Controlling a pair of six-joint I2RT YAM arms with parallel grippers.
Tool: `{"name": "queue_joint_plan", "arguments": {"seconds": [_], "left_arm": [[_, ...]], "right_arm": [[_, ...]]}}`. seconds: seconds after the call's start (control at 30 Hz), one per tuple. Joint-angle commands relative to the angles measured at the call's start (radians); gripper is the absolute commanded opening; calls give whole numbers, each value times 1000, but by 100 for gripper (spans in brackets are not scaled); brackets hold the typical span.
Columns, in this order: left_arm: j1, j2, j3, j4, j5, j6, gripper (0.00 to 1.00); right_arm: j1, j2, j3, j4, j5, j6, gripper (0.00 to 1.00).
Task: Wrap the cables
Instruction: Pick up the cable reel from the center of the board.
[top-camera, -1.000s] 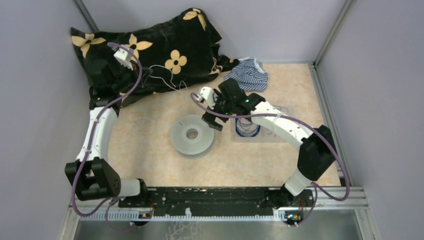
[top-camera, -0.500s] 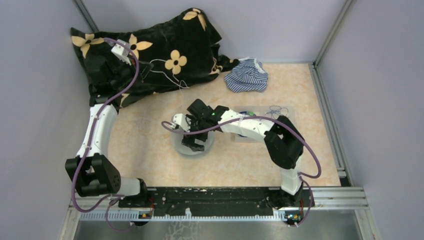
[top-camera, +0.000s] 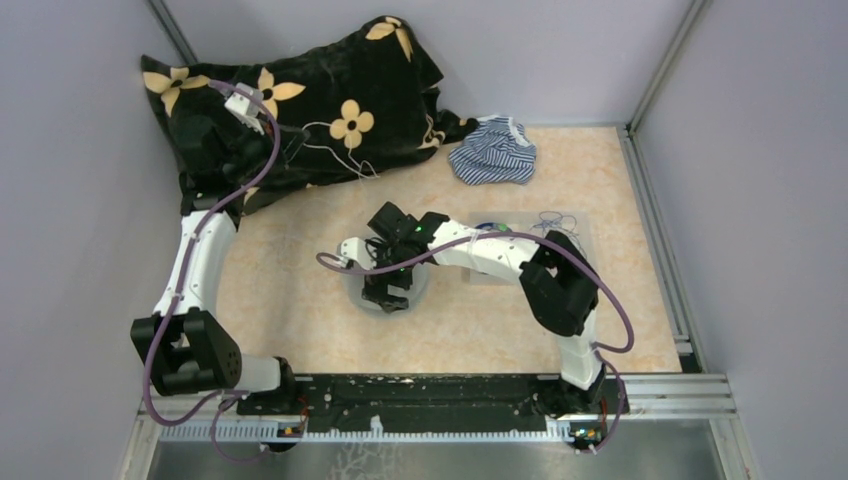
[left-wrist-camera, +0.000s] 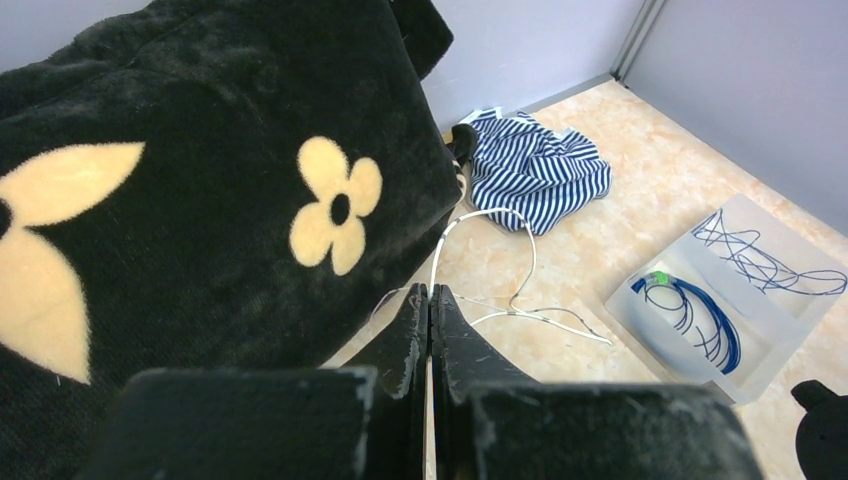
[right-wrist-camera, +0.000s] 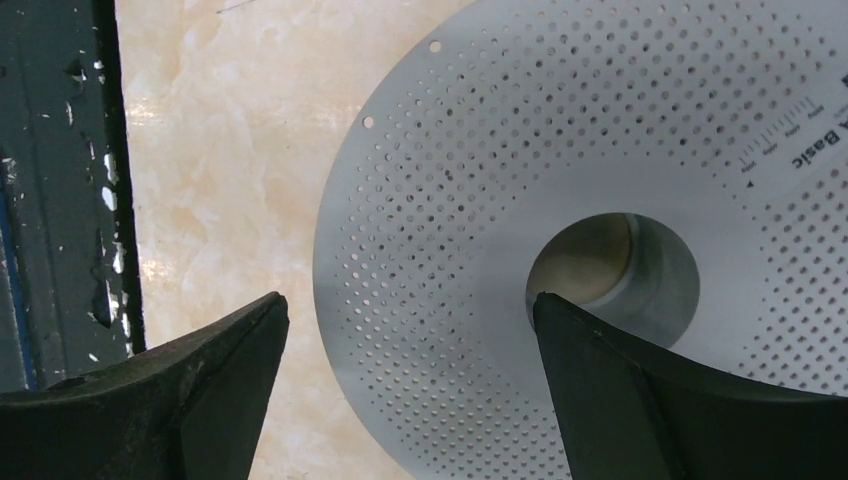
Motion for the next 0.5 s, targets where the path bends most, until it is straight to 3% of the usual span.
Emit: {"name": "queue_joint_plan", "arguments": {"seconds": [0.0,0.2,0.47], "left_arm": [[1,-28,-17,38,27,7,0],[1,-31,-31,45,31,6,0],[0,-36,-35,44,36,5,0]], "right_arm": [[11,20,57,-50,-84,-49,93],[12,19,42,-46,-83,-55,93],[43,8,-82,99,149,-86,93]]}}
